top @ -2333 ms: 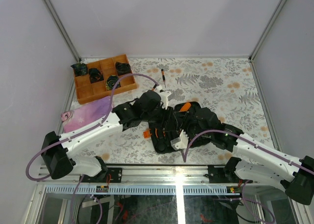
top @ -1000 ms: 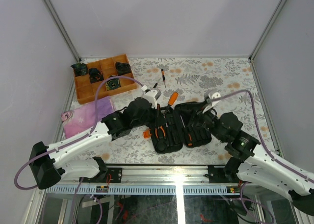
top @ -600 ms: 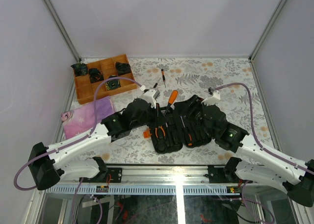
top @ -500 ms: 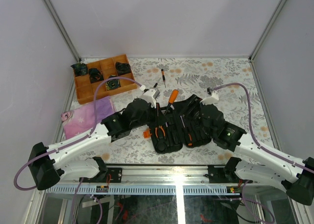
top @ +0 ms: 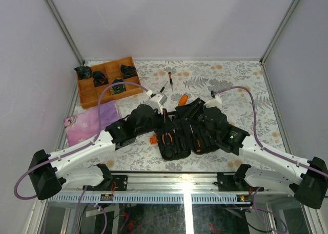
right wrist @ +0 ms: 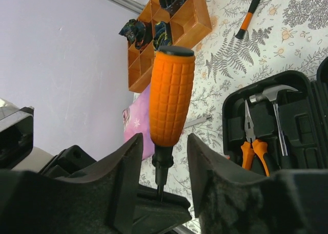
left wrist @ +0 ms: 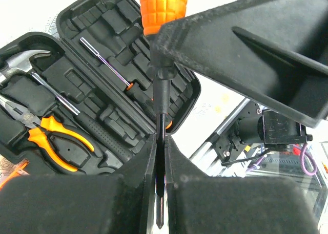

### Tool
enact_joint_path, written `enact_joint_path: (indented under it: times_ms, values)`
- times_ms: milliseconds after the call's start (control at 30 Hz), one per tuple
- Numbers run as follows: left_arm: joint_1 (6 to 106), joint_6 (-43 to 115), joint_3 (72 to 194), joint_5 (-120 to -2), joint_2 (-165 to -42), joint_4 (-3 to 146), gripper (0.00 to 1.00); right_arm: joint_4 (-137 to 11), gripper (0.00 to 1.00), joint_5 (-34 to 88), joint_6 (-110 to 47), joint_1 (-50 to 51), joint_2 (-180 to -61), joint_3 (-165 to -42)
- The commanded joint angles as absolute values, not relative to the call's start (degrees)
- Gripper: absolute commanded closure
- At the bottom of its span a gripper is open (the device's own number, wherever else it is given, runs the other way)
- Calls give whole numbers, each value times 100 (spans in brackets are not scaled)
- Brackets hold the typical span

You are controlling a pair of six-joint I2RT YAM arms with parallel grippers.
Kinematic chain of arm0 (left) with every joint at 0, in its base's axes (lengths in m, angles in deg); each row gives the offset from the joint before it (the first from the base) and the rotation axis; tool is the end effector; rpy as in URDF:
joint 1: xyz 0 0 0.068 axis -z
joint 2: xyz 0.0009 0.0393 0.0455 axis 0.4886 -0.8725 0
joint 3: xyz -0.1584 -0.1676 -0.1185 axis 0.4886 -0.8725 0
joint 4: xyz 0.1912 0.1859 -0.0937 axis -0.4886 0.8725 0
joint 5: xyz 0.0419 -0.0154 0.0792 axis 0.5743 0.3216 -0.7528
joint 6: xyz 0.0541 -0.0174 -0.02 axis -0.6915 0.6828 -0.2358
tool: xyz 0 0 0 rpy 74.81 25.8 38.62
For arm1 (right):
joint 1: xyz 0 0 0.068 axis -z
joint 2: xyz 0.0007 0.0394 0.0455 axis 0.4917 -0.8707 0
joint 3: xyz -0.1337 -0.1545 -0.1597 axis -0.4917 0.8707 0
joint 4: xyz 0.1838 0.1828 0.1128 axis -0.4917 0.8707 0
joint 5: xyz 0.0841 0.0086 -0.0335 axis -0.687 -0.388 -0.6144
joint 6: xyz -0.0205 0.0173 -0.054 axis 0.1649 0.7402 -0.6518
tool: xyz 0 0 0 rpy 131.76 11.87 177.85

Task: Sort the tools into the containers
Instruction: Pick up the screwdriver from the center of the board.

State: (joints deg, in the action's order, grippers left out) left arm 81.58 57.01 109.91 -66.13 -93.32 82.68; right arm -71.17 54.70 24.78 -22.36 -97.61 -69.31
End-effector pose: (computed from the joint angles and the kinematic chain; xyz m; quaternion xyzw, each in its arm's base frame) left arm 0.1788 -0.2354 0.2739 0.1559 0.8283 -0.3794 0.3816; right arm 0.1822 0.2066 0.2876 0.1882 0.7346 0.4653 0.4566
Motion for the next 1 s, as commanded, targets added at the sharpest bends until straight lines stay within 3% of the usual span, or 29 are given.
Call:
enact_joint_path:
  times_ms: [0,167,267,367,467,733,967]
  values:
    - [8128,5704,10914,-6407,-9163,7684,100,-7640,59,5258,2625,-2107,-9843,-7055]
    - [8135,5695,10875,-6418,-9119,7702,87,-7696,84,5134,2543,-2001,-9823,-6992]
    - [8131,5704,10858,-6497,-9070,7742,71,-7611,99,5209,2342,-1961,-9744,-6999]
    - [8136,5740,10855,-6617,-9034,7841,56,-7447,100,5327,1918,-1942,-9665,-7070]
    - [8128,5805,10858,-6782,-9017,8017,49,-7072,100,5557,1401,-1912,-9590,-7251]
    - [7645,6223,10593,-7051,-8975,8480,47,-5311,100,5762,56,-1662,-9687,-8031]
    - [6834,6435,10515,-7086,-9519,9135,49,-3830,100,4801,-949,-1274,-10358,-8821]
